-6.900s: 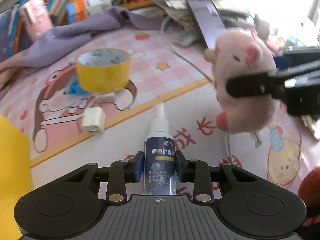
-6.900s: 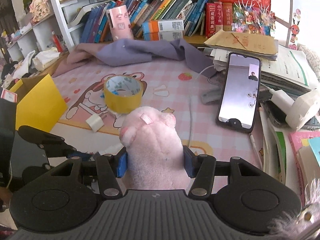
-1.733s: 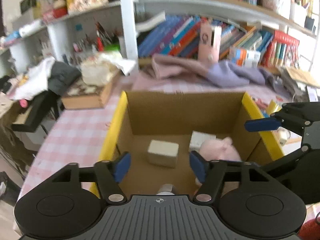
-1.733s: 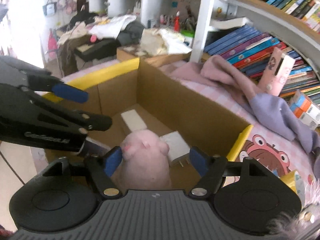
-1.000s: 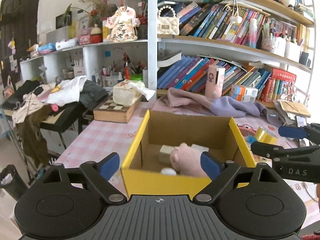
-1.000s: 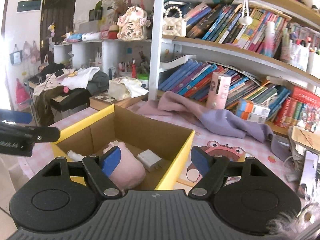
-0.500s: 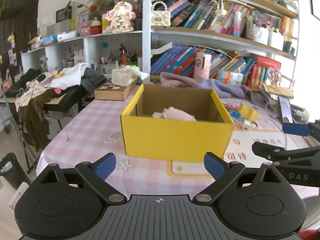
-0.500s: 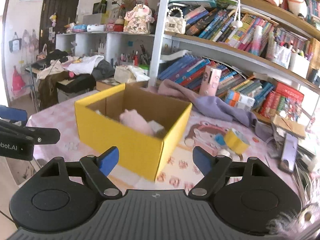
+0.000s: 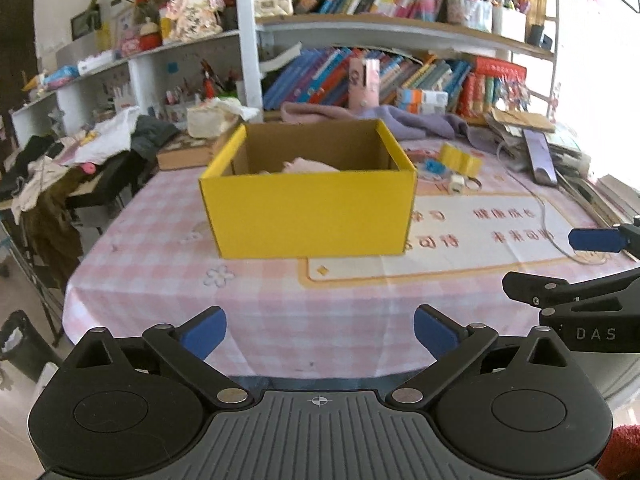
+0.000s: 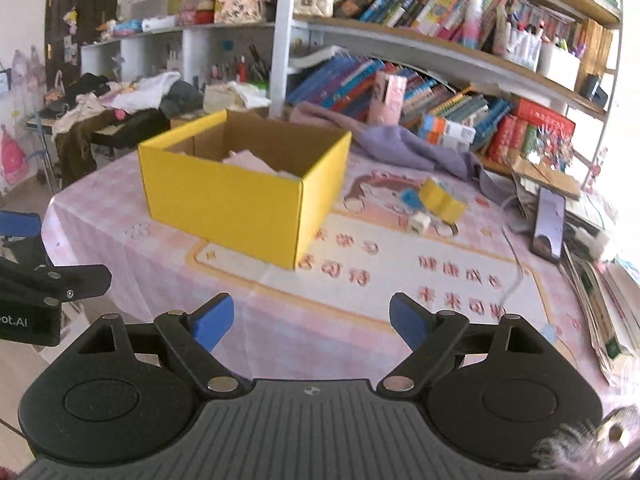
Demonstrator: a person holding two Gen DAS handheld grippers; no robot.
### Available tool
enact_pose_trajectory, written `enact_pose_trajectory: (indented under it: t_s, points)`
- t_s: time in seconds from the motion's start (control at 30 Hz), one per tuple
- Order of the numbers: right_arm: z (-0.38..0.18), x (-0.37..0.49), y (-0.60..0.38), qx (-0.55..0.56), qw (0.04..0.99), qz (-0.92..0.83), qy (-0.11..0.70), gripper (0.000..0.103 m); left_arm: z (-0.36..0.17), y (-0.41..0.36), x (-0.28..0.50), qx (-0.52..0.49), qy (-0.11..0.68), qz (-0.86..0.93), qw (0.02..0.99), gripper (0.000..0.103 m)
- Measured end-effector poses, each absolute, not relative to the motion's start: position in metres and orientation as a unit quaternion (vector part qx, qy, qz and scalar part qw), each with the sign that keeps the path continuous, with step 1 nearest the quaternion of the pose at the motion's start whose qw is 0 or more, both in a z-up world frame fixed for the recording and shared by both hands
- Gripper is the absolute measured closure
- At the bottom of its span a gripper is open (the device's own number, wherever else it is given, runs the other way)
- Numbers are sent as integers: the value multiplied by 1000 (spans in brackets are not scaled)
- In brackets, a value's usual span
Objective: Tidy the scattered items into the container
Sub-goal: 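Move both open grippers back over the table toward the tape roll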
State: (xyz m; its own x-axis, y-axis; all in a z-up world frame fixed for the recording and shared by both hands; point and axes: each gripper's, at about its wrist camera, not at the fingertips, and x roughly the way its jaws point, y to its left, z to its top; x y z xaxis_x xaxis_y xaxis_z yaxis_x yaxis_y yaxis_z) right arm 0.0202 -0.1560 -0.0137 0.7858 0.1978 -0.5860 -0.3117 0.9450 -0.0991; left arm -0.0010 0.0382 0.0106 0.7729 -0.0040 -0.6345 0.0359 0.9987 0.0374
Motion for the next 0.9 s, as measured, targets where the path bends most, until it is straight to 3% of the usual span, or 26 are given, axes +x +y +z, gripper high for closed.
enact_pose_trajectory:
  t_s: [0.17,0.9]
  points:
    - [-17,13,-161,-104,938,126,307,10,2,28,-1,40,354,-26,934,1]
    - [-25,22,-189,-105,930,89,340,6,-11,-14,20,78,391,-88,913,1]
